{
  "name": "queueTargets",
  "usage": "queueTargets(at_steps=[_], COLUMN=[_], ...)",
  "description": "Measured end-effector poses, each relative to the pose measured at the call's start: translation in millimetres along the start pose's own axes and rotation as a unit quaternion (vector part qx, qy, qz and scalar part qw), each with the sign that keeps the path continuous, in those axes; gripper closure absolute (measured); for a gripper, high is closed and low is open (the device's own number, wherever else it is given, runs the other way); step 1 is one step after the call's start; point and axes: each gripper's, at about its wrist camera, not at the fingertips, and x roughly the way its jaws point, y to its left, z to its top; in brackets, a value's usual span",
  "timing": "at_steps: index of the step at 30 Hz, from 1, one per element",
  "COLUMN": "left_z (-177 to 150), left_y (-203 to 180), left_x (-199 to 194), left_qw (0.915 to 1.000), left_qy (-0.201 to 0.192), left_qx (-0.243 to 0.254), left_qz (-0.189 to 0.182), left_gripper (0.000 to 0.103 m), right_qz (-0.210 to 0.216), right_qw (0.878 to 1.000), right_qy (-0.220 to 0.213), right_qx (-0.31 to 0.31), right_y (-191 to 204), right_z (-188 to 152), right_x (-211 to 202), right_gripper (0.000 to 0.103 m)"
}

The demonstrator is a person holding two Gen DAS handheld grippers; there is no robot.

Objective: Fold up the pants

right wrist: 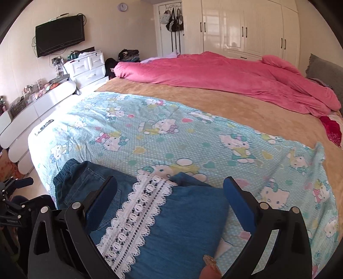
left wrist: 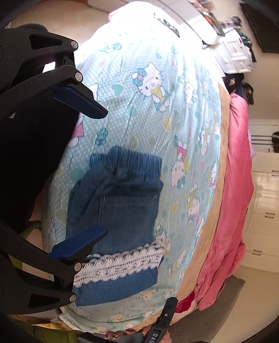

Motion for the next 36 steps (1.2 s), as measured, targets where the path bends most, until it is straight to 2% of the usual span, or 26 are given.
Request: queueTargets(at_steps=[10, 17, 26, 30, 31, 36], left_z=[-9, -12, -10, -8, -8, -7], left_y=[21, 24, 27, 29, 29, 28], left_x=[32, 54, 70, 74, 76, 79], left_qw=[0.9989, 0.9972, 0.9964, 0.9948, 0.9945, 0.9936], left_qy=[0.034, 0.05, 0.044, 0.036, 0.036, 0.031], left_qx=[-0.027, -0.04, -0.043, -0.053, -0.055, -0.048], left_qz=[-0.017, -0.039, -0.058, -0.079, -0.082, -0.097], left_gripper=[0.01, 0.01, 0.01, 0.01, 0.01, 0.029], right_qz=[0.03, 0.068, 0.146, 0.155, 0.156, 0.173], right_qw=[0.998, 0.992, 0.977, 0.972, 0.97, 0.963], right_qy=[0.041, 0.072, 0.118, 0.133, 0.141, 0.162], right_qx=[-0.045, -0.073, -0.098, -0.118, -0.124, -0.125], right_y=[50, 91, 142, 158, 162, 172], right_z=[11, 15, 24, 27, 27, 24], right_x=[52, 89, 126, 141, 147, 164], right_gripper=[0.005, 0.005, 0.005, 0.005, 0.005, 0.006])
